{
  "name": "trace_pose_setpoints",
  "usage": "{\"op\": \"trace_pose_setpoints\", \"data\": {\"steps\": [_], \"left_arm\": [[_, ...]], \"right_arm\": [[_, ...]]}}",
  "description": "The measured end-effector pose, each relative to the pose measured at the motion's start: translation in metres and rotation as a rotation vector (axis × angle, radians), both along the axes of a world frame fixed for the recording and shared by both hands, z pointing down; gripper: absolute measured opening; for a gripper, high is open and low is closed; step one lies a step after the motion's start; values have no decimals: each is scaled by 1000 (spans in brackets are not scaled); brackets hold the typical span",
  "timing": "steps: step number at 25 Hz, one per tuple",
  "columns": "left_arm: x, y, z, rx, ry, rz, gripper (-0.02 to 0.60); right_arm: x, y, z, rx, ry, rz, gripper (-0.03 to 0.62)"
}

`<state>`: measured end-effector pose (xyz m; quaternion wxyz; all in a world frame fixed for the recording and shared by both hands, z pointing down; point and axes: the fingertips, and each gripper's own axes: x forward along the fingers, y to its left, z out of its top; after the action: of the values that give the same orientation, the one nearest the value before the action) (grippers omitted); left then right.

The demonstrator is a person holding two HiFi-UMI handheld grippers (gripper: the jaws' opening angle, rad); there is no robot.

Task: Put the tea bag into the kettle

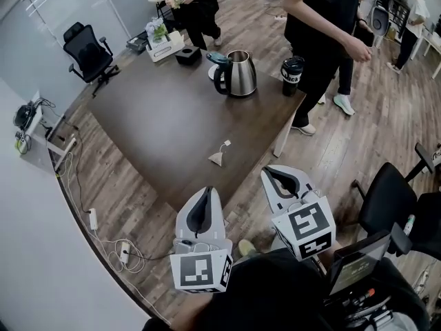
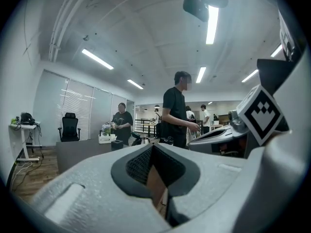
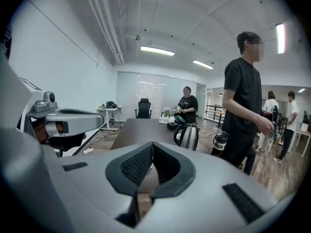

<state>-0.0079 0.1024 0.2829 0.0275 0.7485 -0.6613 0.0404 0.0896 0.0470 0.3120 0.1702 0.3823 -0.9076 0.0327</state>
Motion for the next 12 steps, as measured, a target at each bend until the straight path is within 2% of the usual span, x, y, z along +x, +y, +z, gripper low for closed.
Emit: {"op": "trace_pose_setpoints", "data": {"steps": [12], "left_arm": [[-5,0,0,-10,-1,10,5]], "right_arm": [[-8,1,3,-19,-8,1,9]]}}
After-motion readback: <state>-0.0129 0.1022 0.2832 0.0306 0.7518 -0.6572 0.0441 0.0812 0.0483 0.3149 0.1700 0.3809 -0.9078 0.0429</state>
